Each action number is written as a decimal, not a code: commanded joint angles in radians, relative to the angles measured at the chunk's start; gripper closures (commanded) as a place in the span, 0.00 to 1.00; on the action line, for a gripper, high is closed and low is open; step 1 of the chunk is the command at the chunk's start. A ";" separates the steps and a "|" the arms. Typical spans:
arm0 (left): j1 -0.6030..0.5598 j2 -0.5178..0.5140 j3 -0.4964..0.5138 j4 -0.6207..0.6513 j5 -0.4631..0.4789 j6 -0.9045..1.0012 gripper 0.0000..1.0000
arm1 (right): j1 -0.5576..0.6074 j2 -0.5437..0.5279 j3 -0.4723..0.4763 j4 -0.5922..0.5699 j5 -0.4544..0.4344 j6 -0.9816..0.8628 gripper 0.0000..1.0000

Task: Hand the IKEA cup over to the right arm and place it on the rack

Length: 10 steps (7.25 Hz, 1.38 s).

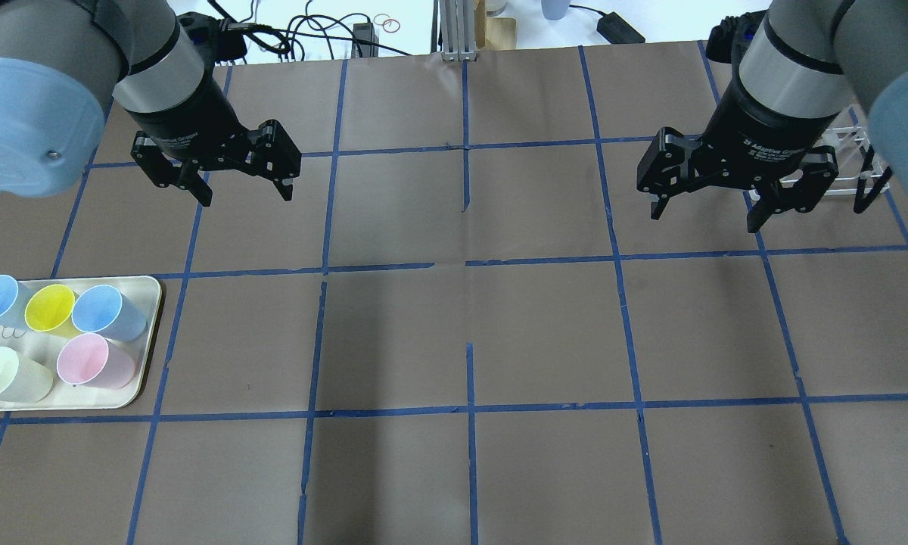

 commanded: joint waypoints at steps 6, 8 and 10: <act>0.005 0.008 -0.002 0.000 0.005 0.000 0.00 | 0.002 -0.015 -0.001 -0.002 -0.004 -0.006 0.00; 0.006 0.008 -0.002 0.000 0.006 0.000 0.00 | 0.001 -0.014 0.004 0.000 -0.004 -0.005 0.00; 0.017 0.009 -0.002 0.000 0.011 0.002 0.00 | 0.001 -0.015 0.009 -0.005 -0.006 -0.005 0.00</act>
